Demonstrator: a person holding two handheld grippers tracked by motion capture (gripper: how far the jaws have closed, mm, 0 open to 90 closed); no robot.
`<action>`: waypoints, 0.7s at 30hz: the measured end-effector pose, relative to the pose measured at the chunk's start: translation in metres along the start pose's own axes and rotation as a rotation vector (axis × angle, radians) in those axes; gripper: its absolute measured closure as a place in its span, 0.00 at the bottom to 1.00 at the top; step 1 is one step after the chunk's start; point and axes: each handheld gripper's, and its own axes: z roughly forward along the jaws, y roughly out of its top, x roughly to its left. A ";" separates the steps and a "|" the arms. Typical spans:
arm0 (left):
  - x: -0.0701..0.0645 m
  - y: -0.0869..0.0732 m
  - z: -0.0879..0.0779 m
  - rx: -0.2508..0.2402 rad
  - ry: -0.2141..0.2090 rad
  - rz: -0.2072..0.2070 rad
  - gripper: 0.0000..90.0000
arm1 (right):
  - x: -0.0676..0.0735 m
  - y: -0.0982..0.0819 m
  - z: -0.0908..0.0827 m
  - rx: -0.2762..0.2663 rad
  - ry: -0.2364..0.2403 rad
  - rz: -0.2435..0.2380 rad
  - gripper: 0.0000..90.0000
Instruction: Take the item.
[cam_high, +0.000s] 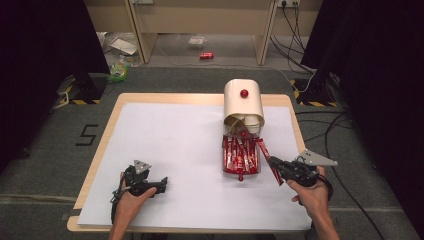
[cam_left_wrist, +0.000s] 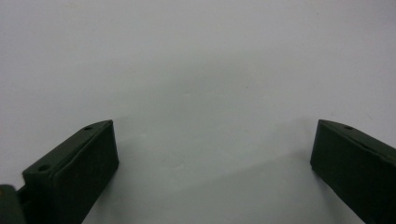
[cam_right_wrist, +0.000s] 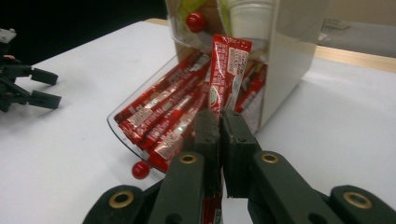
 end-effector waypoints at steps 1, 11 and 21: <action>0.000 0.000 0.000 0.001 -0.001 0.000 0.01 | -0.002 -0.001 -0.001 -0.001 -0.006 0.002 0.96; 0.000 0.000 0.000 0.000 0.000 0.000 0.00 | -0.019 -0.012 -0.011 0.003 -0.075 0.015 0.96; 0.000 0.000 0.000 0.001 0.000 0.001 0.00 | -0.030 -0.023 -0.014 0.032 -0.131 0.018 0.96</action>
